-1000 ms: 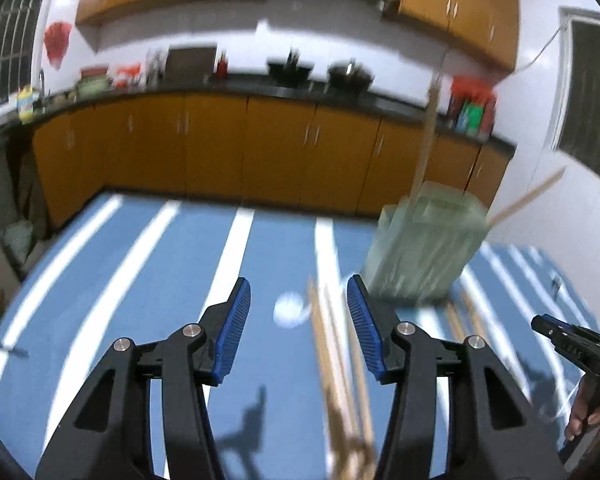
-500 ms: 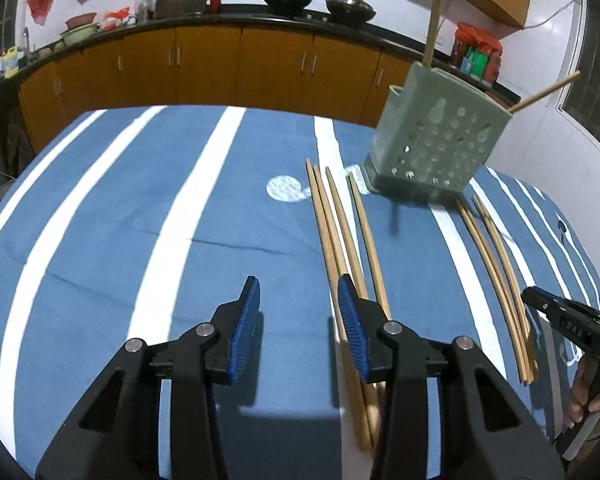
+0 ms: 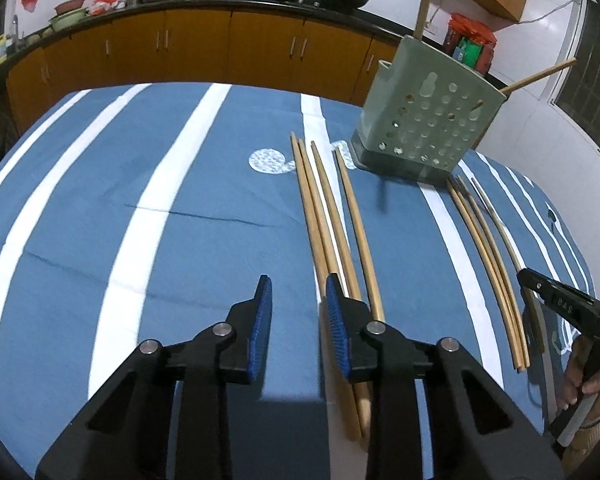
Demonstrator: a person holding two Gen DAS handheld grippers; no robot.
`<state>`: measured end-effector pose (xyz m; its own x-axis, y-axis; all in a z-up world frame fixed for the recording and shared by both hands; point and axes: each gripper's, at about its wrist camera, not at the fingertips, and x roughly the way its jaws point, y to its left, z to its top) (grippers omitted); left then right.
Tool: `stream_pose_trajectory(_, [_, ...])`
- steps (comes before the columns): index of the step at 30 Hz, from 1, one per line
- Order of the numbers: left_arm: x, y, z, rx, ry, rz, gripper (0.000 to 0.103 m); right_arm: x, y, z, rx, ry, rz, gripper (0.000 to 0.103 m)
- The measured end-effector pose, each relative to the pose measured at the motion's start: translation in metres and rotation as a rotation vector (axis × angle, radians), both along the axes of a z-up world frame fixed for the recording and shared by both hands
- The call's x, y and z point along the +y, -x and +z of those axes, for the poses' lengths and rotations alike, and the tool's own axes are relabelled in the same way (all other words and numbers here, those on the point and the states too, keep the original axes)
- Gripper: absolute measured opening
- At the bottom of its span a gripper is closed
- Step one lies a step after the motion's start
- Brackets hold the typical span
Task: Organize utensils
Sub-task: 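Lower the left tool onto the next chopstick and close it while the right tool grasps another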
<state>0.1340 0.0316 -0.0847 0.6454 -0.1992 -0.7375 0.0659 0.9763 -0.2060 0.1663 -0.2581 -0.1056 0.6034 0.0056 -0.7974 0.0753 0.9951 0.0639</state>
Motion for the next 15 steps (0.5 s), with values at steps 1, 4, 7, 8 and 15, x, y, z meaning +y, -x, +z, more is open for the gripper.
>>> stream_pose_trajectory(1, [-0.001, 0.0, -0.001, 0.004, 0.001, -0.006, 0.027, -0.001, 0.0, 0.0, -0.001, 0.002, 0.0, 0.008])
stream_pose_trajectory(4, [-0.004, 0.001, -0.002, 0.009, 0.004, -0.023, 0.025, -0.001, 0.001, 0.0, -0.004, 0.01, 0.002, 0.008])
stream_pose_trajectory(7, [-0.007, 0.001, -0.003, 0.014, 0.003, -0.037, 0.023, 0.0, 0.001, 0.0, -0.006, 0.013, 0.002, 0.008])
stream_pose_trajectory(8, [-0.009, 0.001, -0.004, 0.018, 0.0, -0.042, 0.021, 0.0, 0.002, 0.0, -0.006, 0.013, 0.002, 0.008])
stream_pose_trajectory(15, [-0.018, -0.001, -0.009, 0.044, -0.044, -0.057, 0.017, 0.0, 0.003, 0.0, -0.006, 0.023, 0.002, 0.008])
